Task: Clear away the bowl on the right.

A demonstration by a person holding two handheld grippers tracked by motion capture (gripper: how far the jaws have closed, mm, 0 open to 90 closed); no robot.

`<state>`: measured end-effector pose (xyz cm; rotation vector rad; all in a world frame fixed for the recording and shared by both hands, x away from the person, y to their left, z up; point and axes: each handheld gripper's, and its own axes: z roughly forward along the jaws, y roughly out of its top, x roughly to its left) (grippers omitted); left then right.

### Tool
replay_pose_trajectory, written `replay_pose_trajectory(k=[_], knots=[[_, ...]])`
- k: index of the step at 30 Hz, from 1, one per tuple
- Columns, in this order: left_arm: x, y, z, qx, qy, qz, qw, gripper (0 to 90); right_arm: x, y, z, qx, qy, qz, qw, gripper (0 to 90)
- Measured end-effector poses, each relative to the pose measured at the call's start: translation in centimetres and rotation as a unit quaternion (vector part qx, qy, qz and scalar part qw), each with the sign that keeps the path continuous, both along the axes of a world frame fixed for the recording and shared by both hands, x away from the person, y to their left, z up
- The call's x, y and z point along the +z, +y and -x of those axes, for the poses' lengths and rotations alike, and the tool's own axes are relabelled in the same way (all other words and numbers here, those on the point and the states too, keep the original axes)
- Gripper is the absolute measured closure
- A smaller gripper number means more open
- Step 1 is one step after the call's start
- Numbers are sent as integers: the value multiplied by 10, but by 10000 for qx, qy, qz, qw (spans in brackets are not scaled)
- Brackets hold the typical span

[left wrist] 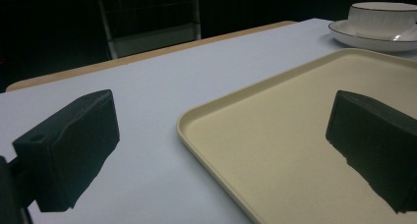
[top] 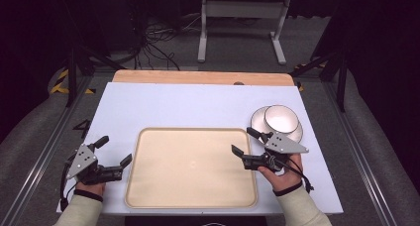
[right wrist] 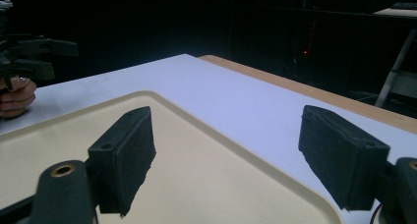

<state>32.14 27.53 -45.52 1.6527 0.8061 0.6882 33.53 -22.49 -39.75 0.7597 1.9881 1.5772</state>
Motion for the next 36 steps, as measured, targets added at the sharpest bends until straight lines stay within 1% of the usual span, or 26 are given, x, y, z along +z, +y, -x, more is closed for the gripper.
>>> replay_pose_trajectory(k=[6, 9, 10, 12, 17, 22, 28, 31, 36], knots=[[0, 0, 0, -6, 0, -9, 10000, 3, 3, -1, -3, -169, 60, 62, 9998, 214], [0, 0, 0, -8, 3, -7, 10000, 3, 4, -2, -5, -222, 94, 48, 9997, 212], [0, 0, 0, -3, 5, 1, 10000, 3, 5, -4, -7, -314, 133, 94, 9994, 211], [0, 1, 0, -19, 0, -24, 10000, 3, 6, -5, -8, -346, 147, 102, 9992, 211], [0, 1, 0, -15, 3, -20, 10000, 3, 10, -15, -14, -598, 253, 175, 9977, 204], [0, 1, 0, -14, 4, -22, 10000, 3, 13, -26, -20, -832, 335, 237, 9957, 202], [0, 1, 0, -9, 9, -14, 10000, 3, 16, -39, -26, -1123, 409, 222, 9926, 201], [0, 1, 0, -10, 9, -11, 10000, 3, 18, -44, -28, -1324, 446, 241, 9899, 201], [0, 1, 0, -13, 10, -13, 10000, 3, 22, -51, -31, -1581, 502, 231, 9859, 201]])
